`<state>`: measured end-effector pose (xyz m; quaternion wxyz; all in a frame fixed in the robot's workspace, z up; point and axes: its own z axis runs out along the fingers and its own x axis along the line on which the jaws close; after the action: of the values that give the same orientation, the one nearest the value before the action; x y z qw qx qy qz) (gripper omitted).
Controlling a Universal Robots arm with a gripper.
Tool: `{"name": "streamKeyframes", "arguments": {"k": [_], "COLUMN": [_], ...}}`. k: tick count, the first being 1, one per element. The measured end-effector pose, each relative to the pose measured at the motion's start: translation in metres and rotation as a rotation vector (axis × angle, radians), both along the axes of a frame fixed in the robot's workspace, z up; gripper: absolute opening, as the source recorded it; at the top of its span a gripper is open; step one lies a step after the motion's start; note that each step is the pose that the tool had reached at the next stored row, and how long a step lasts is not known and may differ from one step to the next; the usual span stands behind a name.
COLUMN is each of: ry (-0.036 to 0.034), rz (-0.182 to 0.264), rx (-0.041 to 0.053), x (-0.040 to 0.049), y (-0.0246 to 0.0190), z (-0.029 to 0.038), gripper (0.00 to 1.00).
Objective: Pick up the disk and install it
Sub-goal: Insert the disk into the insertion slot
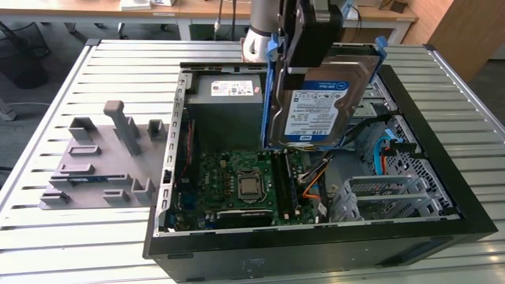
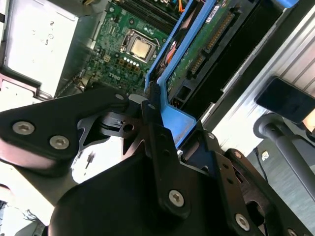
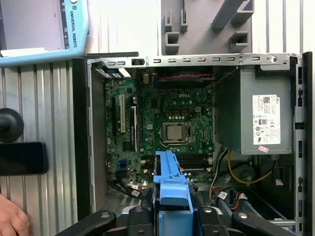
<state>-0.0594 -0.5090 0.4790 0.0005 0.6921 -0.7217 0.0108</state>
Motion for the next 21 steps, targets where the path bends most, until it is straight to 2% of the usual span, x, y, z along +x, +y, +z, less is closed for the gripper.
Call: {"name": "streamKeyframes", "arguments": {"k": [4,7,9,12,15,18,21], "ry": [0.0000,0.0001,0.0001,0.0000,0.0000,0.0000,-0.0001], "rz": [0.000,0.000,0.000,0.000,0.000,0.000,0.000], "rx": [-0.0005,-0.0020,-0.0022,-0.0020,-0.0020,-0.0023,-0.0023], "x": [0.0115,0.0153,0.0156,0.0156,0.0163,0.0219,0.0308], "y": [-0.0011,-0.0022,-0.0063,-0.0167,-0.0246,-0.0295,-0.0314], "z": [-0.0006,-0.0014,-0.0022,-0.0037,-0.0049,-0.0063,-0.0081], "gripper": [0.37,0.37,0.37,0.37,0.37,0.37,0.37]}}
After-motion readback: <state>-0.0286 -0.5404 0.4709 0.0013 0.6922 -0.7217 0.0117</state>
